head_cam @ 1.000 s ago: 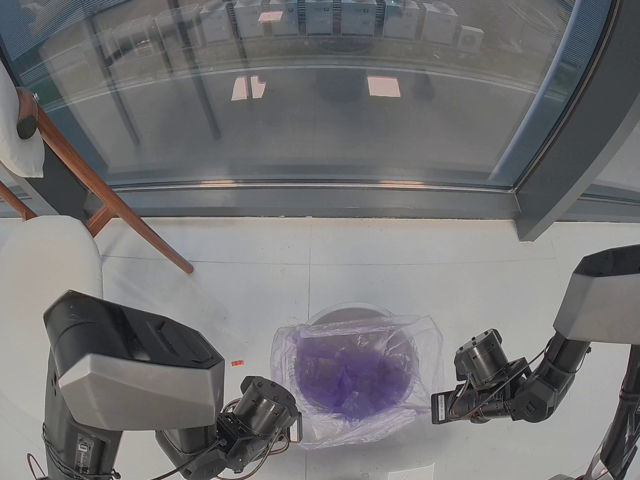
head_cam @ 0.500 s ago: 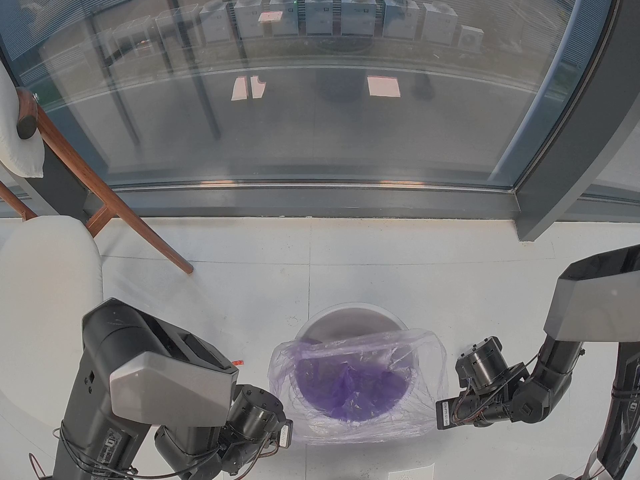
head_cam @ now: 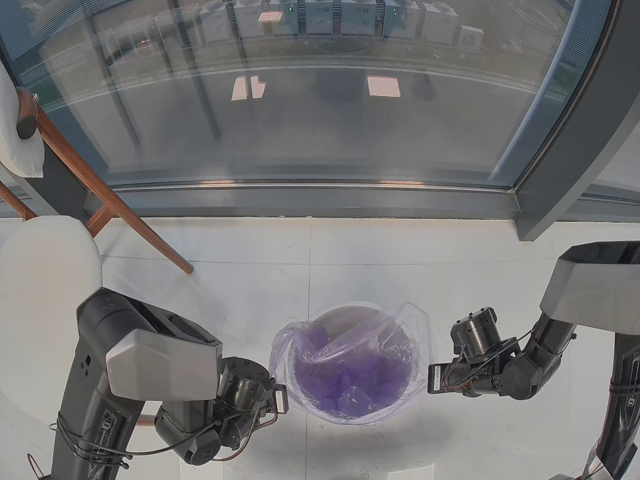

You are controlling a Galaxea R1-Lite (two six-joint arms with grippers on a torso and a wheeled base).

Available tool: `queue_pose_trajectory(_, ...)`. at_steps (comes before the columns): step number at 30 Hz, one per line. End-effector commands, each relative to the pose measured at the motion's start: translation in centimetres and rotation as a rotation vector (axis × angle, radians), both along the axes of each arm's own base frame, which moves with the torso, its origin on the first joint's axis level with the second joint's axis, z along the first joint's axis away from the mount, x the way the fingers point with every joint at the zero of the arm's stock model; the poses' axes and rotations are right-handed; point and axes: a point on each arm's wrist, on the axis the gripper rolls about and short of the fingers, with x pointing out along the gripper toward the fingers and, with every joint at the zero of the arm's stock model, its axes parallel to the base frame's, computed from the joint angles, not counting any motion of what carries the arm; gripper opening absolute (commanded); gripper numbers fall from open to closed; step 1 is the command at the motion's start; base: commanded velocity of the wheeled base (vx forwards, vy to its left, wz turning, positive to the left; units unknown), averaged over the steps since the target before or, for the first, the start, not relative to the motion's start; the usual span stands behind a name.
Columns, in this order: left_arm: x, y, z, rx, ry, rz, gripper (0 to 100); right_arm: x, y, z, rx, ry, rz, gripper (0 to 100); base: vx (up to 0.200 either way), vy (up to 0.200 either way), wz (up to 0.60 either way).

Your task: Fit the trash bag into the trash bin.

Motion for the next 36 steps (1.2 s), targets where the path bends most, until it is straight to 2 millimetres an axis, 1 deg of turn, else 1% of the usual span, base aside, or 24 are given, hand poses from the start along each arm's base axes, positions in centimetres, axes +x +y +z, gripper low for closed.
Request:
queue_pose_trajectory(1, 0.6, -0.2, 0.4, -0.030, -0.040, 0.006, 0, 0.7, 0.2, 0.6, 0.016, -0.031, -0.004, 0, 0.000, 0.000, 0.00)
queue_pose_trajectory(5, 0.8, -0.4, 0.9, -0.071, -0.097, 0.006, 0, 0.9, 0.2, 0.9, 0.024, -0.044, -0.008, 0, 0.000, 0.000, 0.00)
queue_pose_trajectory(6, 0.9, -0.4, 0.9, -0.074, -0.100, 0.006, 0, 0.9, 0.1, 1.0, 0.024, -0.044, -0.007, 100, 0.000, 0.000, 0.00)
queue_pose_trajectory(10, 0.8, -0.3, 0.5, -0.083, -0.085, 0.018, 0, 0.8, 0.1, 1.0, 0.025, -0.045, -0.008, 100, 0.000, 0.000, 0.00)
queue_pose_trajectory(12, 0.4, -0.1, 0.3, -0.090, -0.064, 0.029, 0, 0.8, 0.1, 1.9, 0.049, -0.080, -0.014, 100, 0.000, 0.000, 0.00)
queue_pose_trajectory(17, -0.1, 0.1, 0.2, -0.108, -0.042, 0.045, 0, 0.4, 0.1, 2.5, 0.098, -0.115, -0.043, 100, 0.000, 0.000, 0.00)
queue_pose_trajectory(18, -0.2, 0.1, 0.3, -0.111, -0.042, 0.046, 100, 0.1, 0.2, 2.8, 0.114, -0.124, -0.050, 100, 0.000, 0.000, 0.00)
queue_pose_trajectory(22, 0.0, 0.0, 0.6, -0.142, -0.055, 0.061, 100, -0.2, 0.2, 3.8, 0.136, -0.154, -0.043, 100, 0.000, 0.000, 0.00)
queue_pose_trajectory(24, 0.0, 0.1, 1.0, -0.175, -0.085, 0.075, 100, -0.7, 0.1, 4.9, 0.155, -0.173, -0.035, 100, 0.000, 0.000, 0.00)
queue_pose_trajectory(26, -0.3, 0.3, 1.5, -0.185, -0.097, 0.075, 100, -1.1, -0.1, 5.3, 0.161, -0.178, -0.034, 100, 0.000, 0.000, 0.00)
queue_pose_trajectory(27, -0.6, 0.5, 2.5, -0.196, -0.106, 0.073, 100, -1.3, -0.2, 5.5, 0.163, -0.179, -0.033, 100, 0.000, 0.000, 0.00)
queue_pose_trajectory(29, -1.0, 0.6, 3.5, -0.214, -0.119, 0.073, 100, -1.6, -0.4, 5.6, 0.164, -0.175, -0.031, 100, 0.000, 0.000, 0.00)
queue_pose_trajectory(32, -1.4, 0.8, 4.4, -0.226, -0.125, 0.077, 100, -1.5, -0.6, 5.7, 0.165, -0.180, -0.039, 100, 0.000, 0.000, 0.00)
queue_pose_trajectory(36, -2.2, 1.7, 5.9, -0.236, -0.135, 0.084, 100, -1.2, -0.7, 6.7, 0.184, -0.213, -0.042, 100, 0.000, 0.000, 0.00)
